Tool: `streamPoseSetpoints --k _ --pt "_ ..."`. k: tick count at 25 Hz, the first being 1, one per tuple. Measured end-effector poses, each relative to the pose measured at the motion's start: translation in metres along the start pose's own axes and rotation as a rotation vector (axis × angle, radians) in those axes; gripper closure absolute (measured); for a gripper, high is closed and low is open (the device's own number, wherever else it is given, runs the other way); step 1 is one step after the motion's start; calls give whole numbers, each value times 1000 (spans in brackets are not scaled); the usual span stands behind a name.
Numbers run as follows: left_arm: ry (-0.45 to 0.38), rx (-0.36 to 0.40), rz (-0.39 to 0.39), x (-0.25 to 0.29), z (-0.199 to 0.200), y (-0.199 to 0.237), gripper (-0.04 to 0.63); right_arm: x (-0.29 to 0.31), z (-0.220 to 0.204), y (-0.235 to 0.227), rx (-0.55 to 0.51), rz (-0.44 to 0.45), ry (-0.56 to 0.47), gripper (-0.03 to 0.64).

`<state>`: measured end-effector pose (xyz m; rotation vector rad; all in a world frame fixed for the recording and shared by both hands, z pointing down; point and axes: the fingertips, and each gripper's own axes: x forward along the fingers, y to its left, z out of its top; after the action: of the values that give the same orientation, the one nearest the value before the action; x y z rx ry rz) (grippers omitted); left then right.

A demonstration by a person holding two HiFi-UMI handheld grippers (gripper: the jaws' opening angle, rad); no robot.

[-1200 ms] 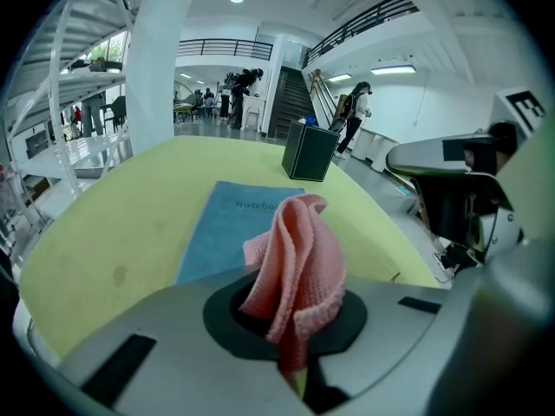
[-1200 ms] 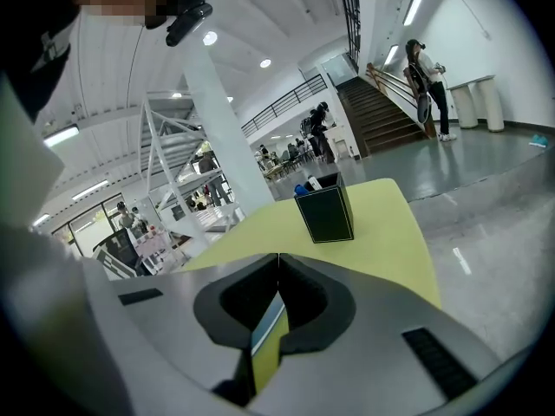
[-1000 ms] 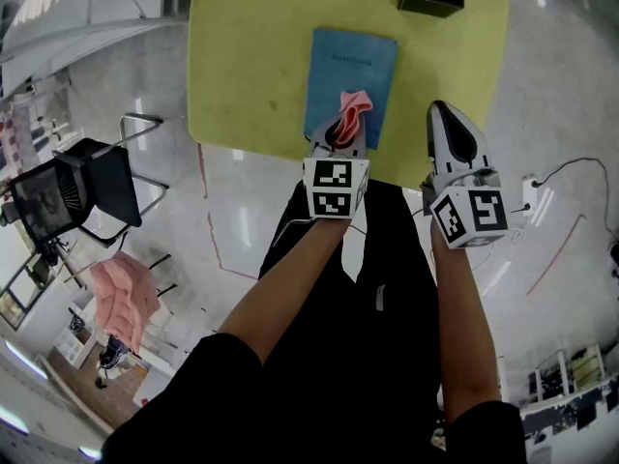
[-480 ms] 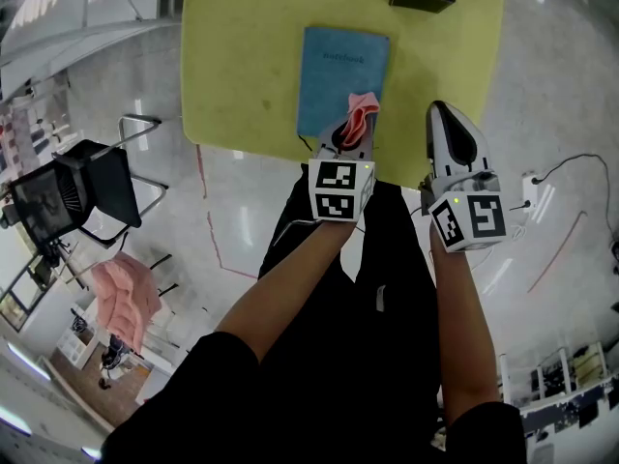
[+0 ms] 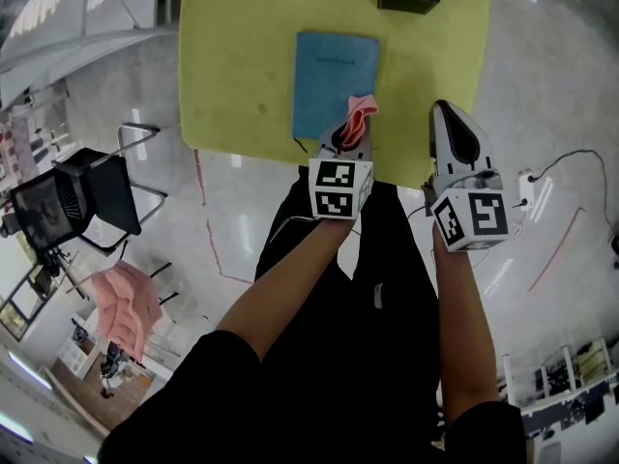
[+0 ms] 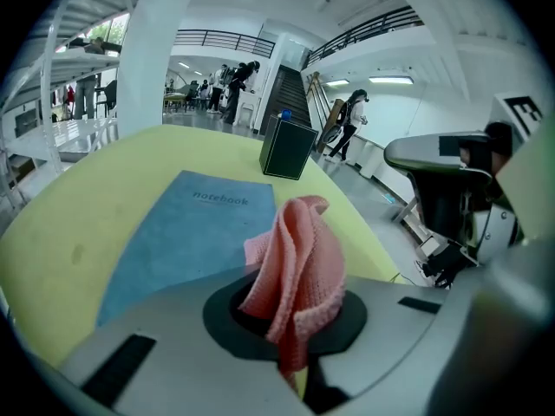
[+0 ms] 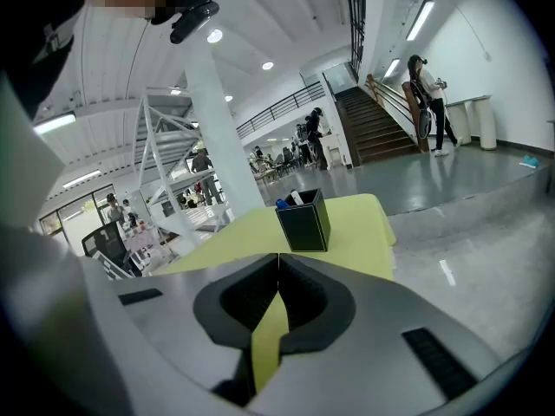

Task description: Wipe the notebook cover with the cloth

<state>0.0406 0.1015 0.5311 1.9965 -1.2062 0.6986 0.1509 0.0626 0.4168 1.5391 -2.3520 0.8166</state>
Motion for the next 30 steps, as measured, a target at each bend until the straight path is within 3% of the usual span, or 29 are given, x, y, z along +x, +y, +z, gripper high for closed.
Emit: streamPoseSetpoints --k 9,12,17,20,23,27,30 --pt "-20 -58 -163 -11 16 -9 572 -15 28 13 132 -53 -62 586" --pt "-103 -39 -200 -37 58 -11 572 -22 49 39 135 -24 -74 586" --pt "-257 31 -236 -112 144 -4 572 -29 97 89 17 -11 -51 585" --pt "-350 89 -234 -163 189 3 572 -36 133 117 -40 -5 -66 585" --pt "-429 93 -228 -213 229 8 572 -51 163 137 -28 -26 -99 584" --pt "-489 126 -227 -266 270 9 572 -60 199 166 -29 -42 -123 586" --pt "-513 143 -235 -303 288 12 572 -65 224 193 -89 -60 -127 586"
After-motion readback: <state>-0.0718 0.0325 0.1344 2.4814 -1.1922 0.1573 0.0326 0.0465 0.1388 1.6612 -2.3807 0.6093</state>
